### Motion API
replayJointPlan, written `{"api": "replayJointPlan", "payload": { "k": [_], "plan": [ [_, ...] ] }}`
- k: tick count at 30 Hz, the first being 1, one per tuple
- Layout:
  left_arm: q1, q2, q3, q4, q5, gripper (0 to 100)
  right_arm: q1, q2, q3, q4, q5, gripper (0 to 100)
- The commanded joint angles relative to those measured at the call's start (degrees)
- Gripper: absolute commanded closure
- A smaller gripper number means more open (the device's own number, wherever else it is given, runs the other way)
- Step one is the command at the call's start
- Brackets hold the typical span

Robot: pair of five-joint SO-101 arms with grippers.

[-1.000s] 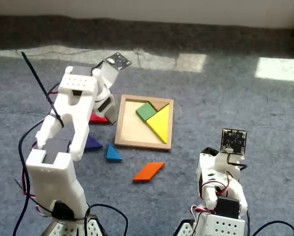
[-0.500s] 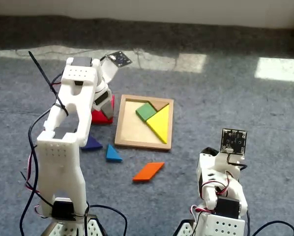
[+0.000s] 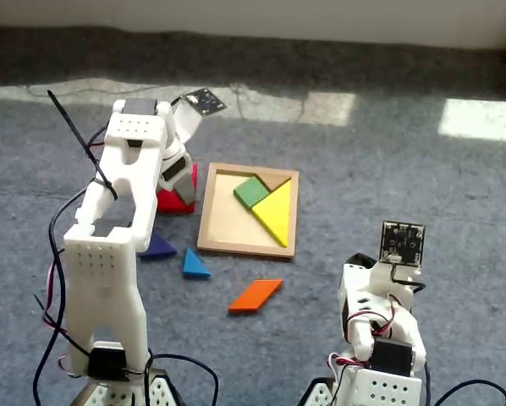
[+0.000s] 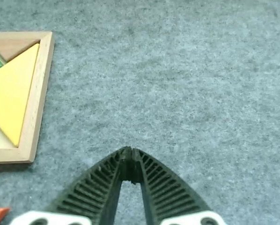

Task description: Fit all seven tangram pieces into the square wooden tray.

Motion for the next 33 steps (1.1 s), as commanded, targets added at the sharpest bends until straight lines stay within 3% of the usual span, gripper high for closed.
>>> {"api": "replayJointPlan", "payload": {
  "k": [1, 7, 17, 23, 27, 33],
  "plan": [
    [0.13, 0.92, -0.22, 0.18, -0.70, 76, 0.48, 0.31, 8.31, -0.04, 0.53, 99.1],
    [2.33, 1.19, -0.31, 7.30, -7.21, 78, 0.48, 0.31, 8.31, -0.04, 0.53, 99.1],
    [4.00, 1.27, -0.04, 13.71, -7.56, 77, 0.48, 0.31, 8.31, -0.04, 0.53, 99.1],
    [4.44, 1.27, 0.57, 14.77, -6.68, 75, 0.57, 0.31, 8.31, -0.04, 0.44, 99.1],
    [4.44, 1.27, 0.57, 14.86, -1.14, 69, 0.57, 0.31, 8.31, -0.04, 0.44, 99.1],
    [4.44, 1.27, 0.57, 14.77, -0.26, 71, 0.57, 0.31, 8.31, -0.04, 0.44, 99.1]
  ]
}}
